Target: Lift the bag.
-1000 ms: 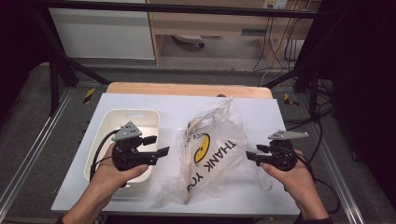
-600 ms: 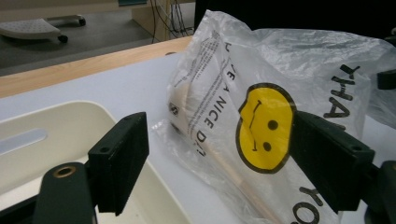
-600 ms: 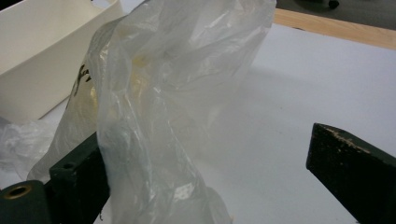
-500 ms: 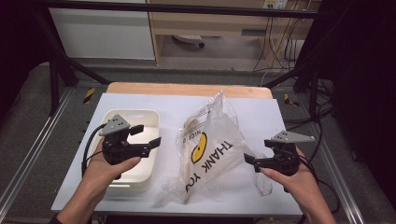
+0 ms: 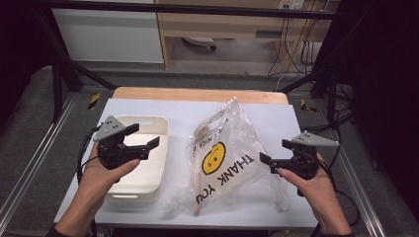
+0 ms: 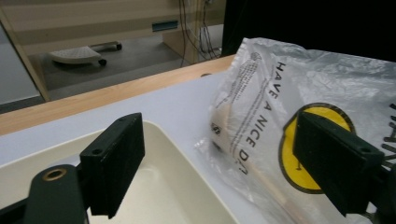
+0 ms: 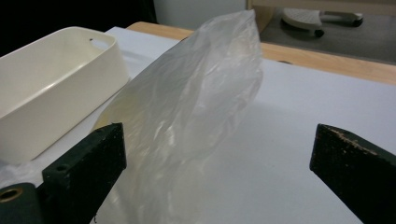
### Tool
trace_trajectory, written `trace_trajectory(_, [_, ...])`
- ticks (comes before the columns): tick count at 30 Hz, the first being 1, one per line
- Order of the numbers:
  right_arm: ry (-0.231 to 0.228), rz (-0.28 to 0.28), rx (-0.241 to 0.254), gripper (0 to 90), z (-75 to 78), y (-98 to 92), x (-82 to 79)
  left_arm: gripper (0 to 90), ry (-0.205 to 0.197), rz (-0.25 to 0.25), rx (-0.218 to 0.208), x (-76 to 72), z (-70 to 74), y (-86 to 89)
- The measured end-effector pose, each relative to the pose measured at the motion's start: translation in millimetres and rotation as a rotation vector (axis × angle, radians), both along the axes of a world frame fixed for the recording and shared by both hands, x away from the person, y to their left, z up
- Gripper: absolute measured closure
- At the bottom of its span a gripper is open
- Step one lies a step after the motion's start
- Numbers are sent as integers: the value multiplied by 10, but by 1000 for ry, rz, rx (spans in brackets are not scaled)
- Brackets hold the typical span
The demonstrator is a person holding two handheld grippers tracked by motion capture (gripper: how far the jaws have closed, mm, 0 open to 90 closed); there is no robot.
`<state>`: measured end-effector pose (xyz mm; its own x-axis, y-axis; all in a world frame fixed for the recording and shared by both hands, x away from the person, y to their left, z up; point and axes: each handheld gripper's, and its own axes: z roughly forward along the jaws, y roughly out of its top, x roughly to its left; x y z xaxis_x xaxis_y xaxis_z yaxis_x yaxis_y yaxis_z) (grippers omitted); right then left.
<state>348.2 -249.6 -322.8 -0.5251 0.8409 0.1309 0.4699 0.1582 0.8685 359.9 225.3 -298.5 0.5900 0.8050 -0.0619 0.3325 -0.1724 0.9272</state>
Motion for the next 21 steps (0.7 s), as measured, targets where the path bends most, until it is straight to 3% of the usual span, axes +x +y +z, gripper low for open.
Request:
trace_trajectory(5, [-34, -35, 40, 40, -16, -50, 119, 133, -5, 43, -13, 66, -80, 167])
trace_trajectory(10, [-73, -86, 71, 40, -23, -133, 181, 110, -24, 96, 9, 103, -152, 359])
trace_trajectory(16, [-77, -144, 45, 46, -97, -290, 205, 96, -25, 144, -18, 113, -255, 603])
trace_trajectory(21, [-69, -188, 27, 44, -252, -421, 220, 93, -36, 183, -39, 66, -373, 793])
